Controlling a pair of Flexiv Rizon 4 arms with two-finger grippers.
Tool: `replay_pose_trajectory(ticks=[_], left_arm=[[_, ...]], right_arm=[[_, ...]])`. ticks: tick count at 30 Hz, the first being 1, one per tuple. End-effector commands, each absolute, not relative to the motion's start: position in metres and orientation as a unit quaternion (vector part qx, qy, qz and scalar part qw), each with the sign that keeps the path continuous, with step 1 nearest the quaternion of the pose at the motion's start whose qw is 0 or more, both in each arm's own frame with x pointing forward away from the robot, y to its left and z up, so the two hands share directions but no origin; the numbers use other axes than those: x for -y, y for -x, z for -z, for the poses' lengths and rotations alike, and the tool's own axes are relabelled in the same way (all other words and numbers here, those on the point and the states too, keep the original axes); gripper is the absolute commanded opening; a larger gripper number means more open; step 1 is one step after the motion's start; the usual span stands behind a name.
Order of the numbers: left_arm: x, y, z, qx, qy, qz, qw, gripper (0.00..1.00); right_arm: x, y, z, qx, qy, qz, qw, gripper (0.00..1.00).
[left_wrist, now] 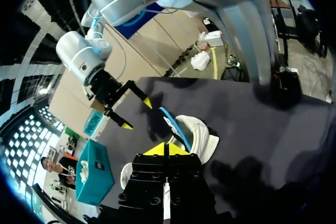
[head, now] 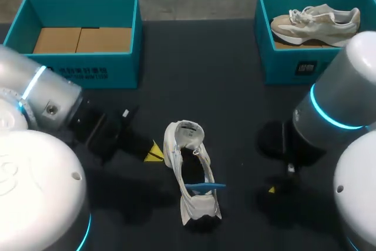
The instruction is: Take the shoe out of the shoebox, open the shoe tongue, remove and reinsert the insole, then place the shoe into the shoebox
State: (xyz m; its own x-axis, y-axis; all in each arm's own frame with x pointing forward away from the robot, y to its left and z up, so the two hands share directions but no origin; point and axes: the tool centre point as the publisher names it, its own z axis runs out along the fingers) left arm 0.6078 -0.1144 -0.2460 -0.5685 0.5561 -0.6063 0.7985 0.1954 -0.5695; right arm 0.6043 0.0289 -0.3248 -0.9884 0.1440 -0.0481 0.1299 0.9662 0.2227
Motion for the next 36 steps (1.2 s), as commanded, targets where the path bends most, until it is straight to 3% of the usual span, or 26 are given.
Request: replay_pose_trajectory(ticks=[1,21,30,36], left_arm=[[0.119,-0.613,0.235,-0.771,-0.472,0.418,0.089,0.0],[0.123,-0.617,0.231,-0.772,-0.482,0.407,0.073,0.0],[0.146,-0.655,0.225,-0.735,-0.587,0.337,-0.025,0.0],[0.154,-0.651,0.226,-0.72,-0.628,0.292,-0.051,0.0]], right_arm=[[0.007,-0.597,0.301,-0.991,-0.063,-0.112,0.027,1.0],[0.022,-0.597,0.296,-0.992,-0.054,-0.115,0.022,1.0],[0.052,-0.601,0.283,-0.994,-0.043,-0.102,0.012,1.0],[0.069,-0.601,0.275,-0.994,-0.046,-0.096,0.007,1.0]])
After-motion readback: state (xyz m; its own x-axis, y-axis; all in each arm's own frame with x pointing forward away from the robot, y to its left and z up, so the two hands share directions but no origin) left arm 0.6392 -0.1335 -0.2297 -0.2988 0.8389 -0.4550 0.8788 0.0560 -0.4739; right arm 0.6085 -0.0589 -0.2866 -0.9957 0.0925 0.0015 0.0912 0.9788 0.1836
